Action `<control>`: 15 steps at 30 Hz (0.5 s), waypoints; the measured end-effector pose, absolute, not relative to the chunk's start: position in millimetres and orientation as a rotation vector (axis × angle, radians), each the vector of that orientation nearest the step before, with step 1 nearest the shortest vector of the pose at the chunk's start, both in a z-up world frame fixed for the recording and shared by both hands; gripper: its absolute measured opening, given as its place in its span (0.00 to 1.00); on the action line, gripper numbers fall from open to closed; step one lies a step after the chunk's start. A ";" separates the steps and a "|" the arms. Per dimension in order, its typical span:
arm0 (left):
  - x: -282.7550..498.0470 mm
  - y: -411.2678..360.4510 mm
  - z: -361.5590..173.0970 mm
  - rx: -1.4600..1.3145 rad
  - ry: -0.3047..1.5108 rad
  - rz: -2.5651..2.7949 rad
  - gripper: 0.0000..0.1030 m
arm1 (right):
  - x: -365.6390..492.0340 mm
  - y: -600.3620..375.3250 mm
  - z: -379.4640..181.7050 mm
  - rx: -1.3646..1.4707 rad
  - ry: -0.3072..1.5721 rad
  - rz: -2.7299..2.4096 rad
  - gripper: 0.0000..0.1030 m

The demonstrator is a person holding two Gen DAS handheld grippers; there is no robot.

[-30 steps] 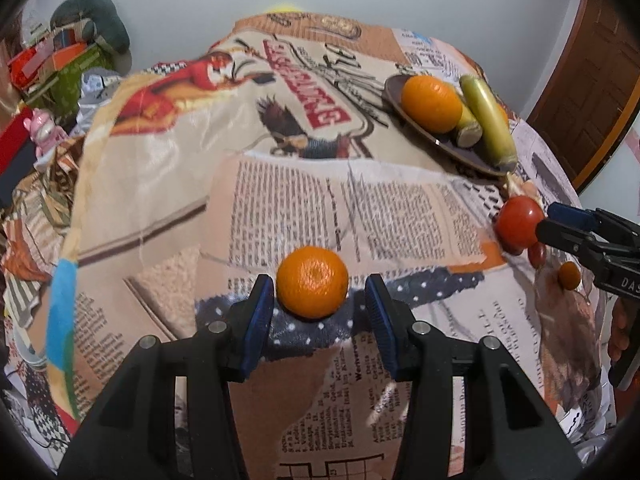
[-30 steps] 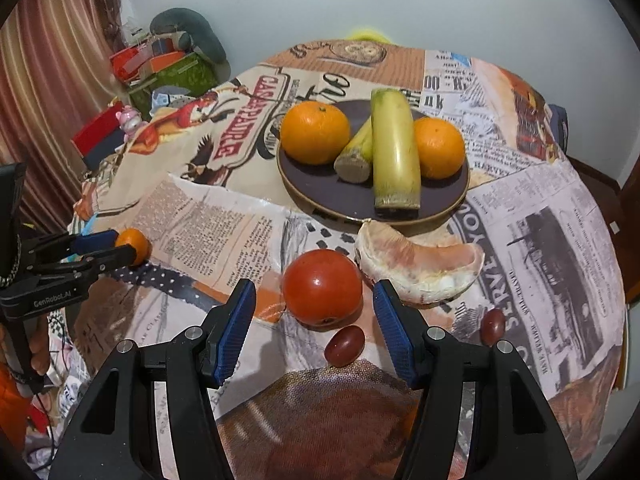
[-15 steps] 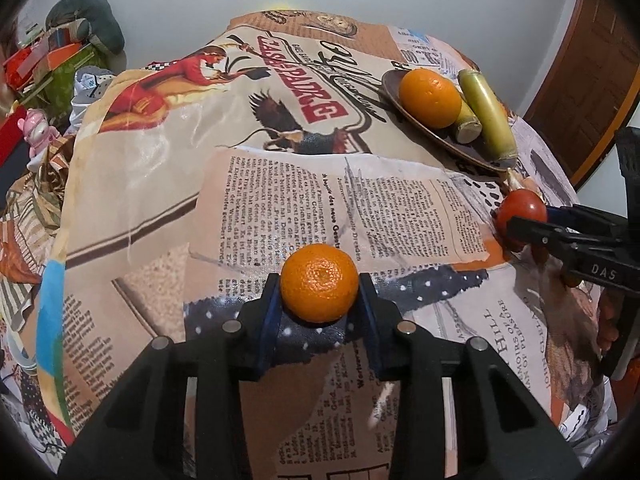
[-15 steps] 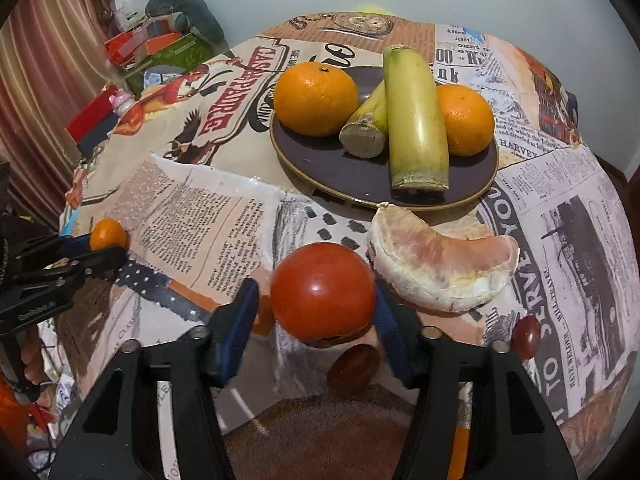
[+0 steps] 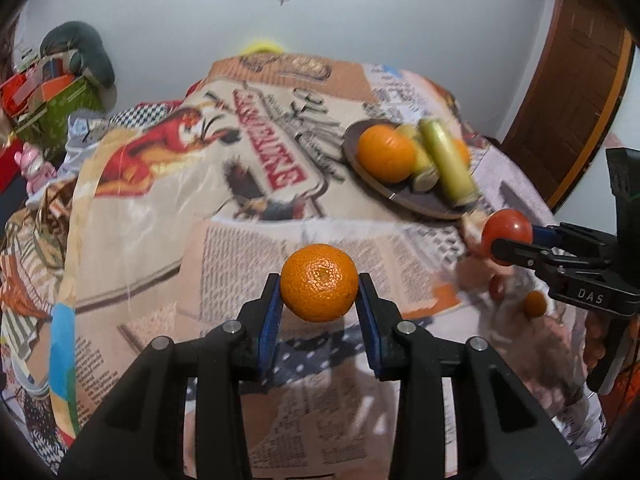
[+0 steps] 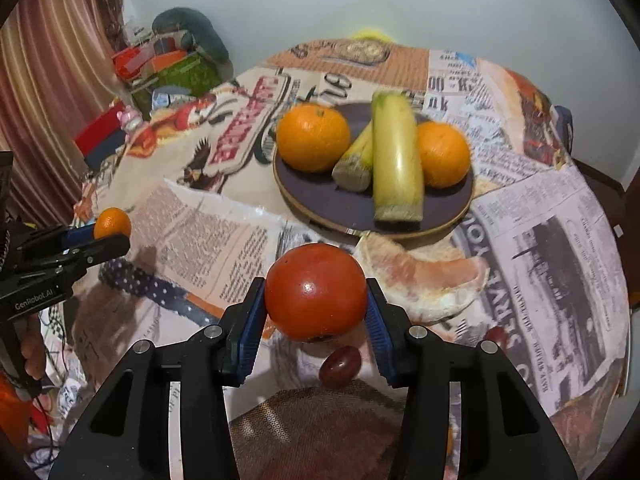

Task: Organize fruits
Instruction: 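Grasp the small mandarin with the left gripper while the right gripper grasps the red tomato, then carry the mandarin and tomato onto the dark plate and open both grippers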

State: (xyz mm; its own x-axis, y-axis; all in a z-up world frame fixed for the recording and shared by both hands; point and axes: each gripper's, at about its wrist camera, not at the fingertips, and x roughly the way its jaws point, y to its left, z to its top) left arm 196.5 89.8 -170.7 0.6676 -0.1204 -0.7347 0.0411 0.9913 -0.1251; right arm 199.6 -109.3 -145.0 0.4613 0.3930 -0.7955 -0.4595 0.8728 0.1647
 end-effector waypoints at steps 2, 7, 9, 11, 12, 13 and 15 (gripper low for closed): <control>200.0 82.3 -161.2 -0.097 0.813 -0.104 0.35 | 200.2 -114.6 -137.5 -0.062 0.937 0.521 0.43; 210.4 66.6 -146.0 -0.089 0.776 -0.135 0.35 | 203.4 -128.5 -120.7 -0.044 0.885 0.494 0.43; 217.2 60.0 -140.5 -0.084 0.762 -0.145 0.35 | 207.1 -134.2 -114.7 -0.036 0.869 0.486 0.43; 224.4 54.8 -135.5 -0.083 0.751 -0.151 0.35 | 210.7 -138.0 -110.4 -0.033 0.856 0.478 0.43; 226.7 53.4 -133.8 -0.083 0.746 -0.153 0.35 | 214.1 -141.0 -107.1 -0.028 0.845 0.471 0.43; 231.0 51.3 -130.8 -0.084 0.738 -0.156 0.35 | 217.1 -143.2 -104.6 -0.023 0.837 0.467 0.43; 237.2 49.0 -125.8 -0.083 0.725 -0.160 0.35 | 221.2 -145.7 -100.8 -0.015 0.825 0.462 0.43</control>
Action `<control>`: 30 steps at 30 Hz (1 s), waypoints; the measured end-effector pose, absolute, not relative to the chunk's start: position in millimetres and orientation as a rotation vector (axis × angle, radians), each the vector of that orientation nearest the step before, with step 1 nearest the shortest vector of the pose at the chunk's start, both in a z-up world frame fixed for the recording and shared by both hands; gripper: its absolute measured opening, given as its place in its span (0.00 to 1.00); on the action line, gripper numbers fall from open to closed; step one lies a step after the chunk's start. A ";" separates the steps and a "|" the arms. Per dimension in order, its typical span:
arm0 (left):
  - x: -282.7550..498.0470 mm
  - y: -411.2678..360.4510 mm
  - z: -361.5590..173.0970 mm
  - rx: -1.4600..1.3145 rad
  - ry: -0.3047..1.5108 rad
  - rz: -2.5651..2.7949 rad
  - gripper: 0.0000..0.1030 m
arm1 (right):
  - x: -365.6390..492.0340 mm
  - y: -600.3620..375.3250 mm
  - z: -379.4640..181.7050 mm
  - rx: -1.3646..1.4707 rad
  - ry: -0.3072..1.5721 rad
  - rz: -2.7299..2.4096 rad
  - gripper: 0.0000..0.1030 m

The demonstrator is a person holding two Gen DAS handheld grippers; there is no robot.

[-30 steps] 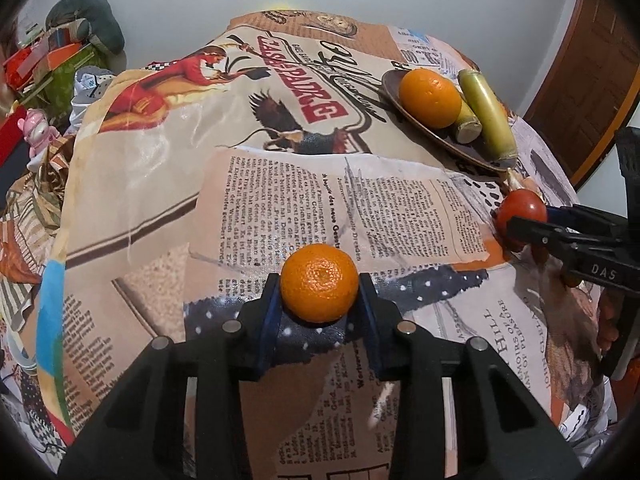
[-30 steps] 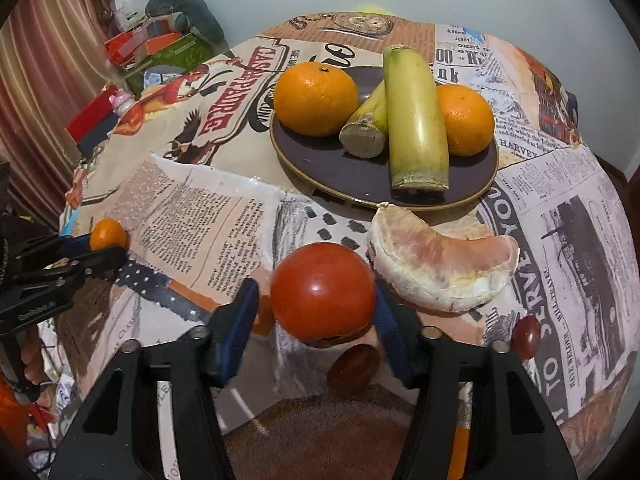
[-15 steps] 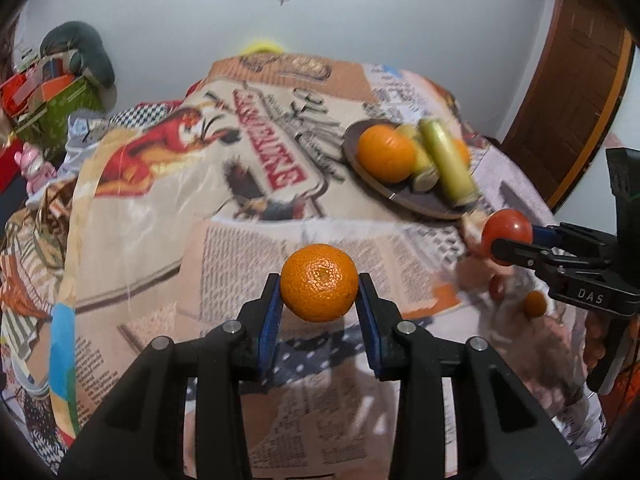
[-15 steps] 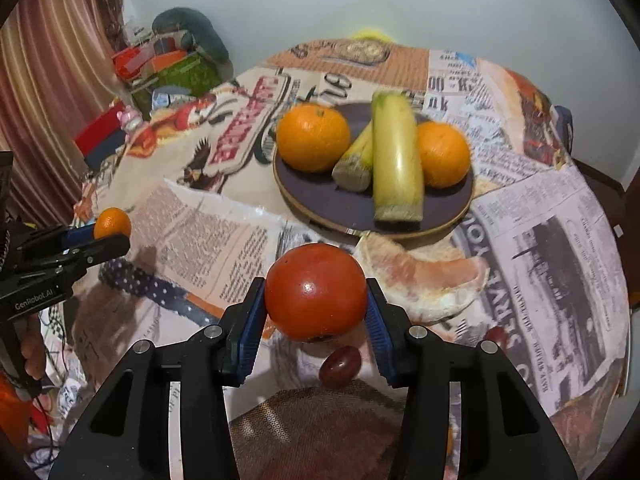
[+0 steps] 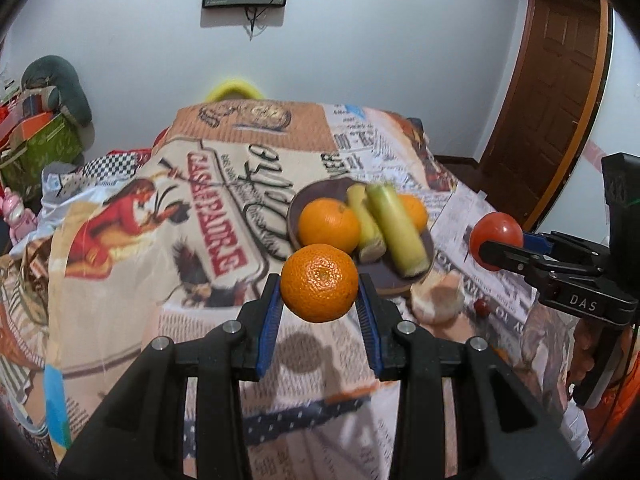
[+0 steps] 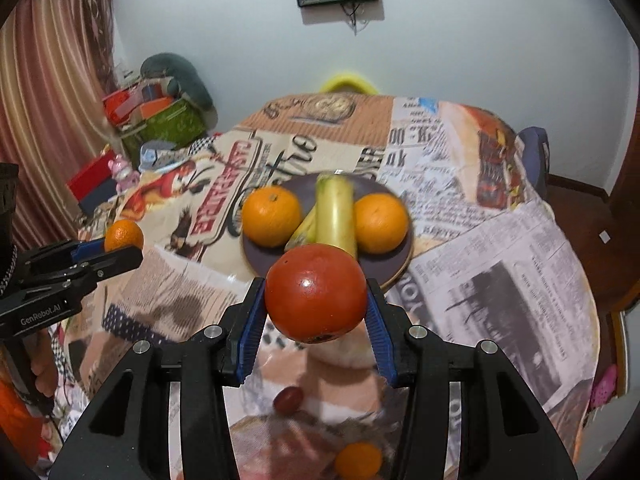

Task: Organize fruits
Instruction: 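Carry the mandarin and tomato onto the dark plate and open both grippers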

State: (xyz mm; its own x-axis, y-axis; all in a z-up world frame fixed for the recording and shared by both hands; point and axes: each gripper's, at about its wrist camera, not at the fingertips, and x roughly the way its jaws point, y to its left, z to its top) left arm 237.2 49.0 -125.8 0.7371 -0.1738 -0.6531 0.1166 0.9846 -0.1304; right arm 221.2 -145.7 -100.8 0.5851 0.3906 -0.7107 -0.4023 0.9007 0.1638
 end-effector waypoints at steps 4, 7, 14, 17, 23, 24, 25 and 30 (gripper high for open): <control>252.6 42.5 -115.2 -0.071 0.698 -0.169 0.35 | 232.7 -151.7 -91.3 -0.004 0.789 0.448 0.43; 264.5 37.1 -109.5 -0.053 0.677 -0.168 0.35 | 242.2 -154.6 -86.2 0.004 0.769 0.442 0.43; 293.5 27.1 -105.8 -0.045 0.661 -0.177 0.35 | 264.2 -155.8 -81.2 0.010 0.735 0.436 0.43; 306.0 23.2 -105.6 -0.037 0.655 -0.179 0.35 | 273.4 -154.3 -80.5 0.004 0.727 0.435 0.43; 333.5 20.0 -109.1 -0.043 0.654 -0.181 0.35 | 297.4 -152.6 -86.0 0.005 0.724 0.433 0.43; 339.7 19.9 -110.9 -0.050 0.658 -0.178 0.36 | 302.9 -151.8 -88.8 0.004 0.729 0.431 0.43; 344.5 20.3 -112.9 -0.059 0.660 -0.176 0.36 | 306.7 -151.3 -90.8 0.004 0.733 0.430 0.43; 369.3 19.5 -127.4 -0.086 0.691 -0.169 0.36 | 327.1 -146.4 -103.5 -0.005 0.761 0.425 0.43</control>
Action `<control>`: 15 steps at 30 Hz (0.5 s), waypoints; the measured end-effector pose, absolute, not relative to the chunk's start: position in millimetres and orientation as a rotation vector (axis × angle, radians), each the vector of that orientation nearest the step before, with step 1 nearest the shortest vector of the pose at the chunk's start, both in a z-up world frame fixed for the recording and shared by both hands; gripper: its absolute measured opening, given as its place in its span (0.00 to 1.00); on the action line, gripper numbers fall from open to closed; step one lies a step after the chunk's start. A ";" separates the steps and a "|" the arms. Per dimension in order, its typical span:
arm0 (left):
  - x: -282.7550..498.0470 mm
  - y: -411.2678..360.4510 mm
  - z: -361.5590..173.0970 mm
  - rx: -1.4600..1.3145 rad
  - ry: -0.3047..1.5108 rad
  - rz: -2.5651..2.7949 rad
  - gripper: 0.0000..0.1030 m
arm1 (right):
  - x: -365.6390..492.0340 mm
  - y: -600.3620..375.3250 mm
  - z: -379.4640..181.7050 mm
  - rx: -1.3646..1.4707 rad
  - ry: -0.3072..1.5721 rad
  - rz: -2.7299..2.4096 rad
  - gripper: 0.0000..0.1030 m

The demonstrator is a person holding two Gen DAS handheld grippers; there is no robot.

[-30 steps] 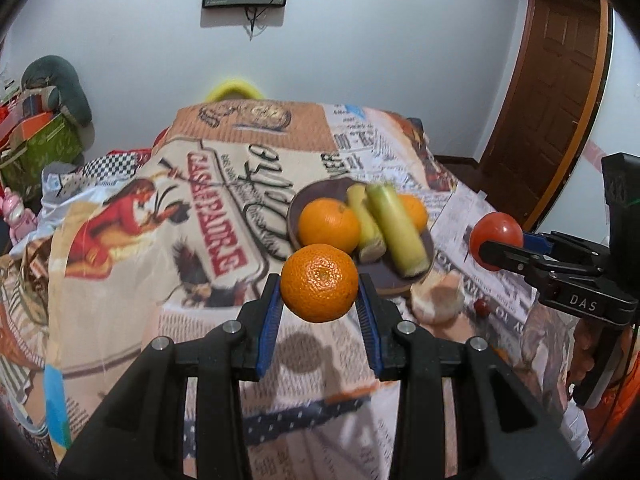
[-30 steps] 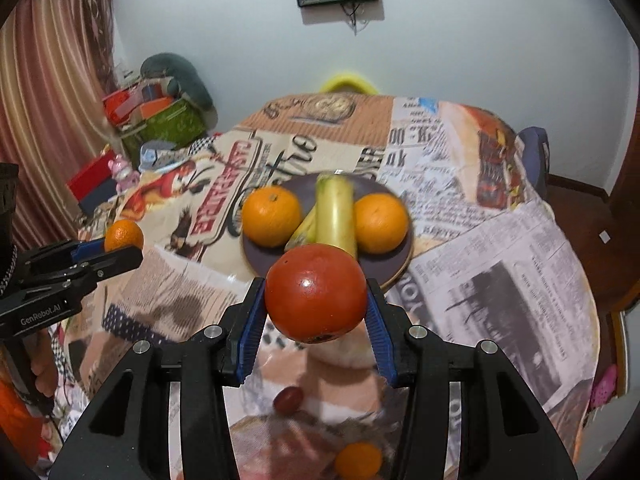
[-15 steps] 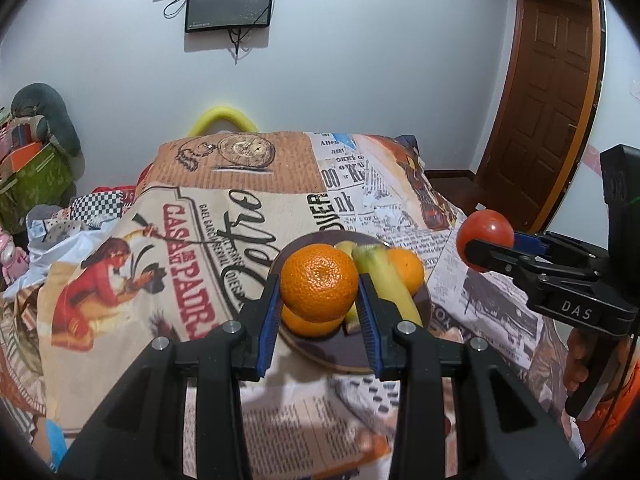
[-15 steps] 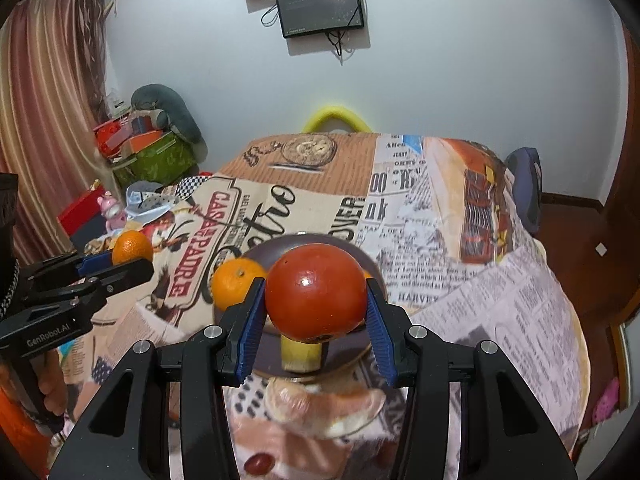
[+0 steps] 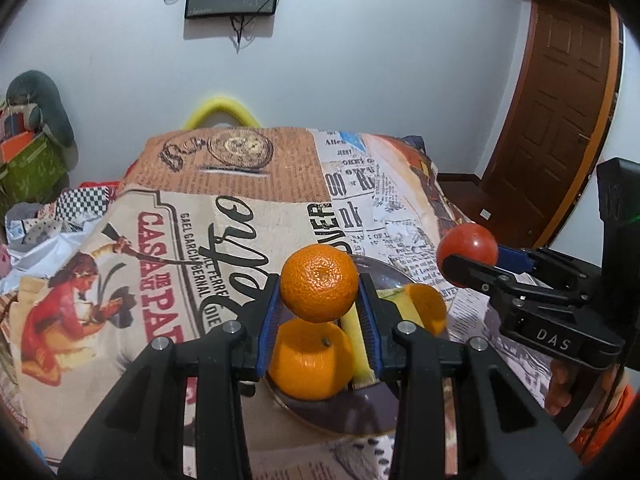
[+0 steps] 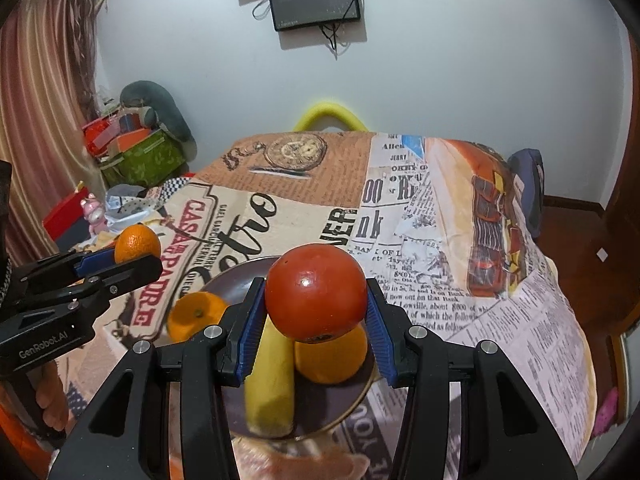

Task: Organize fruits
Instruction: 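Carry the mandarin and tomato onto the dark plate and open both grippers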

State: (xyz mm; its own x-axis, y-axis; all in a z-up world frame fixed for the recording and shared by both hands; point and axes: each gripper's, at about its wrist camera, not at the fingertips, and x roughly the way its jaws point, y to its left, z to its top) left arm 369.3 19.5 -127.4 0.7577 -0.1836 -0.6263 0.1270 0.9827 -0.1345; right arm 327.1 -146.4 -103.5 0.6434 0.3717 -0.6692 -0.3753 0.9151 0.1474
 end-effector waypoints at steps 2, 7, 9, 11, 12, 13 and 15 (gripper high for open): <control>380.9 16.3 -135.4 -0.080 0.711 -0.167 0.36 | 335.1 -144.6 -108.4 -0.003 0.772 0.423 0.43; 403.3 8.2 -152.1 -0.066 0.754 -0.167 0.36 | 353.3 -139.1 -121.2 -0.003 0.800 0.417 0.43; 410.9 5.8 -158.3 -0.061 0.771 -0.165 0.35 | 360.6 -137.3 -126.8 -0.007 0.812 0.413 0.43; 417.7 3.6 -164.4 -0.056 0.790 -0.167 0.35 | 364.8 -135.2 -132.2 -0.014 0.824 0.412 0.43; 420.8 2.7 -167.0 -0.052 0.797 -0.166 0.35 | 367.7 -134.4 -135.4 -0.019 0.830 0.410 0.43; 423.5 2.0 -169.2 -0.051 0.802 -0.164 0.35 | 370.0 -133.0 -138.8 -0.027 0.838 0.408 0.43; 429.6 1.4 -174.2 -0.059 0.819 -0.166 0.35 | 373.7 -131.8 -144.2 -0.034 0.850 0.407 0.43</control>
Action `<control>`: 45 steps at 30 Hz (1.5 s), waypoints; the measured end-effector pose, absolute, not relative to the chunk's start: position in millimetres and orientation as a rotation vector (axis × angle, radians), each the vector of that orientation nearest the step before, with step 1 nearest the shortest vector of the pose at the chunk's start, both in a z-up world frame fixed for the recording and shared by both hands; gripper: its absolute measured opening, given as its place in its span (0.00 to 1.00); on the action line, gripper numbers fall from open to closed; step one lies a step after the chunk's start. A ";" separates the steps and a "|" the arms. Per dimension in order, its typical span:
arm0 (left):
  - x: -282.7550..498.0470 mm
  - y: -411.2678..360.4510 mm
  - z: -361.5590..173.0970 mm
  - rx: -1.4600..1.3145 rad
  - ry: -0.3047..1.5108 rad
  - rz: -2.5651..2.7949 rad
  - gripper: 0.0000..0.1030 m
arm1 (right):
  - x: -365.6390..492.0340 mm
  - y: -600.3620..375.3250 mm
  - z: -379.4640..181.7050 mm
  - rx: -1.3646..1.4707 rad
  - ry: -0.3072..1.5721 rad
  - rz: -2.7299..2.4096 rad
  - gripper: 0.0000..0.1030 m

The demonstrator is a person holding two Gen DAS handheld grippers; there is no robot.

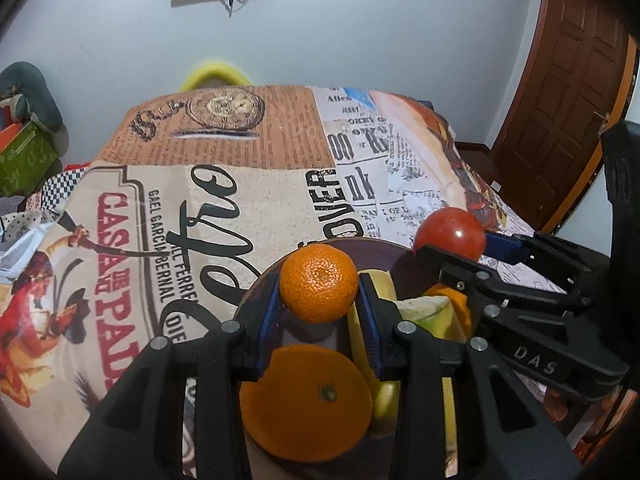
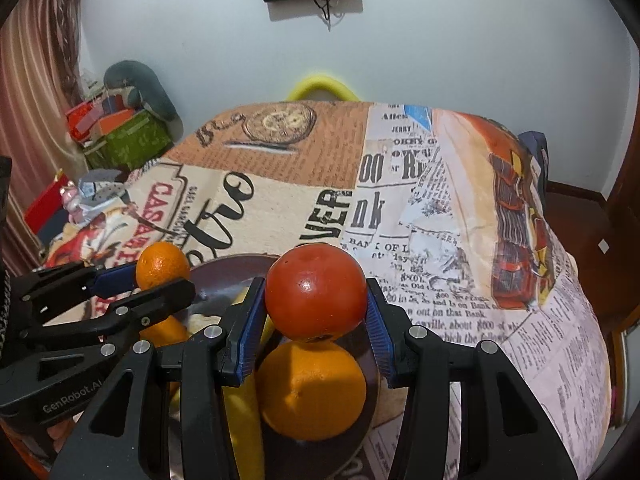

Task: Organize fruits
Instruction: 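Carry the mandarin and tomato onto the dark plate and open both grippers, then move both grippers back toward the loose mandarin and dark red dates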

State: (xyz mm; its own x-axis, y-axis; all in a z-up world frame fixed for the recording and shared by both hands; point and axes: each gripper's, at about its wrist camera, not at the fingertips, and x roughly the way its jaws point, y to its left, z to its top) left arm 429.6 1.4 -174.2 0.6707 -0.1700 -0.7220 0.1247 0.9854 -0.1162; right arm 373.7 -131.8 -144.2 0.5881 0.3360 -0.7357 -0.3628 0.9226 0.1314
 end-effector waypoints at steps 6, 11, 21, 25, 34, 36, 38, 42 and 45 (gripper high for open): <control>437.9 1.5 -185.6 -0.064 0.857 -0.166 0.36 | 380.8 -133.4 -155.3 -0.010 0.881 0.415 0.44; 435.9 6.3 -185.2 -0.093 0.854 -0.160 0.49 | 382.7 -136.1 -157.2 0.015 0.901 0.429 0.44; 407.4 9.3 -163.5 -0.073 0.811 -0.151 0.51 | 363.2 -140.1 -137.5 -0.012 0.873 0.418 0.48; 386.3 12.1 -143.3 -0.076 0.775 -0.149 0.51 | 343.6 -148.0 -119.4 -0.005 0.848 0.415 0.48; 327.1 14.9 -93.7 -0.068 0.694 -0.142 0.51 | 288.1 -161.6 -75.5 -0.004 0.771 0.398 0.48; 314.4 15.3 -89.2 -0.071 0.689 -0.146 0.51 | 276.9 -162.6 -69.9 -0.015 0.758 0.390 0.48; 298.7 15.1 -85.9 -0.068 0.689 -0.148 0.51 | 263.4 -165.6 -64.0 -0.017 0.750 0.391 0.48; 269.6 12.5 -81.5 -0.042 0.692 -0.144 0.51 | 238.2 -170.3 -54.9 -0.024 0.738 0.383 0.48; 247.9 12.1 -77.9 -0.043 0.688 -0.149 0.51 | 217.2 -173.6 -47.4 -0.025 0.729 0.381 0.48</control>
